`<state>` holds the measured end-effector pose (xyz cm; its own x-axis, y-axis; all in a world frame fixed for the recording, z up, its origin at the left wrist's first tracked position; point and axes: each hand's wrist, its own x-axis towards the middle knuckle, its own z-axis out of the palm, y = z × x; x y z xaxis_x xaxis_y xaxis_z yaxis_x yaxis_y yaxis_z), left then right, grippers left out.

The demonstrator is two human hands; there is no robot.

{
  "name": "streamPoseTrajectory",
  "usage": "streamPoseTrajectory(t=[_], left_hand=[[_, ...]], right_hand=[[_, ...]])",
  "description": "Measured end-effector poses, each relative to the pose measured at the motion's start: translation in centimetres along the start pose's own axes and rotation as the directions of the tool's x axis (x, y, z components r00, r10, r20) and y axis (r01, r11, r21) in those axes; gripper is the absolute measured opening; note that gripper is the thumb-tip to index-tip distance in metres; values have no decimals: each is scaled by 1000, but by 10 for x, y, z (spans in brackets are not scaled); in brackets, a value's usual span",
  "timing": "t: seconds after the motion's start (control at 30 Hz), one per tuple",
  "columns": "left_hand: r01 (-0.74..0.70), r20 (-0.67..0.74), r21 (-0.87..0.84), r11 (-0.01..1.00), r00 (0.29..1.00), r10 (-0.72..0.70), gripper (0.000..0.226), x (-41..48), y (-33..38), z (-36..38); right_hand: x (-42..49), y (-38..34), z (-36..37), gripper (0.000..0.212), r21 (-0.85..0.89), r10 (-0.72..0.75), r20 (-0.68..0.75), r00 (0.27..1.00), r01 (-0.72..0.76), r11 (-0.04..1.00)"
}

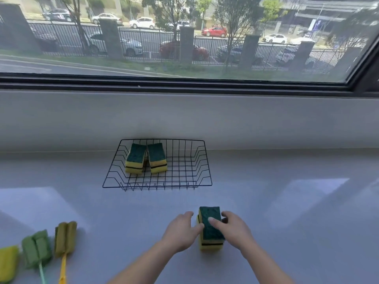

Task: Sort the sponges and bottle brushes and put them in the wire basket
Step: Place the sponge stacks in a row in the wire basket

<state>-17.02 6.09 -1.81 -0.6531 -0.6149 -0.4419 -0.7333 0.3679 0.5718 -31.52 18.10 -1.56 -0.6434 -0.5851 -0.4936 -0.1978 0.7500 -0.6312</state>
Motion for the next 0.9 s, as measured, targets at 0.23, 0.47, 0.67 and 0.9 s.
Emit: streamPoseTrajectory(t=[0.23,0.47,0.67,0.9], left_hand=[[229,218,-462,857,966,-140,62,-7,14,15],[214,161,-579,787,976,-147,41,-15,20,18],[103,55,-682,724,994,-89,36,-19,18,2],[0,-60,-705,710,996,-59,43,-17,15,-29]], right_hand=[[2,11,10,71,165,64,93,994,-79,983],[-5,13,11,37,347,22,88,996,-51,936],[-8,1,10,39,460,-62,32,998,40,887],[-7,-34,9,36,497,-148,-37,988,147,855]])
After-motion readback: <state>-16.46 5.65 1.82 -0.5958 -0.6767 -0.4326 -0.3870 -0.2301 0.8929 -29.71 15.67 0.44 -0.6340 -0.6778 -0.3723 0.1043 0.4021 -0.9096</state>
